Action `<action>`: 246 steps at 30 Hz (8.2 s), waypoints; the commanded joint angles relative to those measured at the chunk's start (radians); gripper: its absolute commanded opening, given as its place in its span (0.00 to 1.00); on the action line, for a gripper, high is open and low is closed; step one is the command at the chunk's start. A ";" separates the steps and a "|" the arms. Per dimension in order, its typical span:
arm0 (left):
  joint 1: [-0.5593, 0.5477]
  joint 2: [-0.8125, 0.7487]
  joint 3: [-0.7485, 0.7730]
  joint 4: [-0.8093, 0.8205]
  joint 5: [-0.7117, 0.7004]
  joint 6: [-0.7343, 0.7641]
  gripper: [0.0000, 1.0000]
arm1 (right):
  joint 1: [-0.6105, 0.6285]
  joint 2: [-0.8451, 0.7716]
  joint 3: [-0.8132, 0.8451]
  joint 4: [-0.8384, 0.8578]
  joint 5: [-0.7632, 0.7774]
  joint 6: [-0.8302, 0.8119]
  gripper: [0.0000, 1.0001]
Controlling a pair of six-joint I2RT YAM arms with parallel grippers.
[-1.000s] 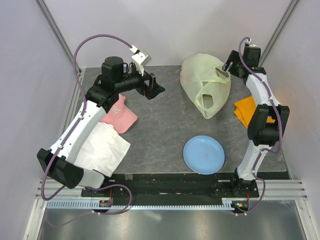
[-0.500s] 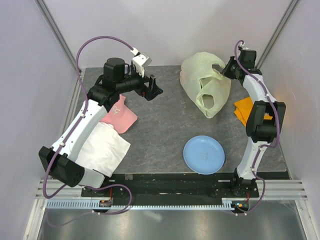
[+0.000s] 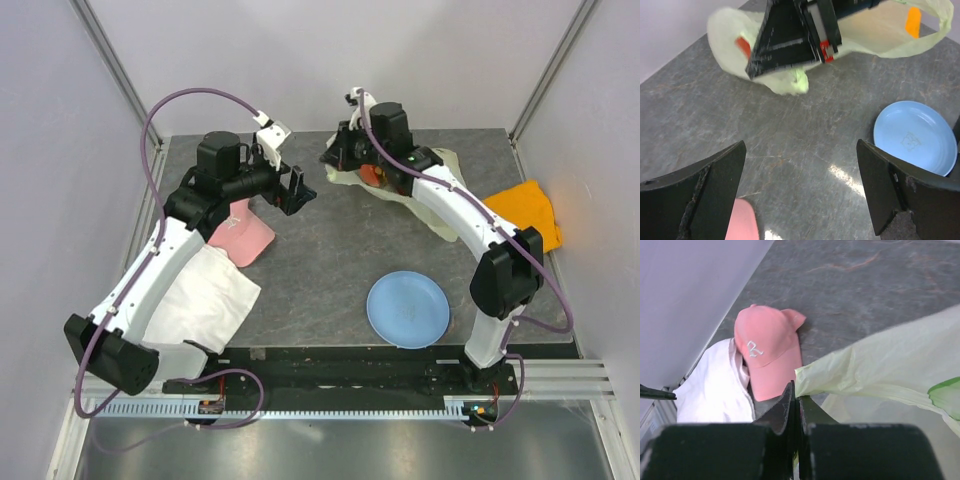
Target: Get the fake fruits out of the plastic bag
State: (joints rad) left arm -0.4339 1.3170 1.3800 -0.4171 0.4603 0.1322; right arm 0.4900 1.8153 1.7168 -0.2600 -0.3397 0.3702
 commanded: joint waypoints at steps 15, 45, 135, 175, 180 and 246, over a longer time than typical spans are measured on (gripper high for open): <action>0.034 -0.191 -0.240 0.168 -0.291 -0.022 0.99 | 0.164 0.110 0.236 -0.051 0.146 -0.065 0.93; -0.063 0.338 0.166 0.370 -0.055 -0.103 0.93 | -0.113 -0.267 -0.195 -0.097 0.002 0.014 0.96; -0.088 0.057 -0.297 0.155 0.060 -0.045 0.25 | -0.168 0.233 0.032 -0.162 0.199 -0.151 0.29; -0.071 0.048 -0.262 0.172 -0.017 0.033 0.24 | -0.068 -0.403 -0.709 -0.375 -0.174 -0.711 0.15; -0.066 0.054 -0.257 0.167 -0.017 0.040 0.24 | -0.053 -0.295 -0.686 -0.370 -0.174 -0.705 0.17; 0.032 -0.021 -0.343 0.092 0.107 -0.169 0.02 | 0.009 0.510 0.311 -0.547 -0.032 -0.579 0.36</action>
State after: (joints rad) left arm -0.4107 1.2919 1.0065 -0.3450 0.5594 -0.0124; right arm 0.4919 2.3199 1.9667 -0.8165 -0.3828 -0.2047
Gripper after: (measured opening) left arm 0.033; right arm 0.502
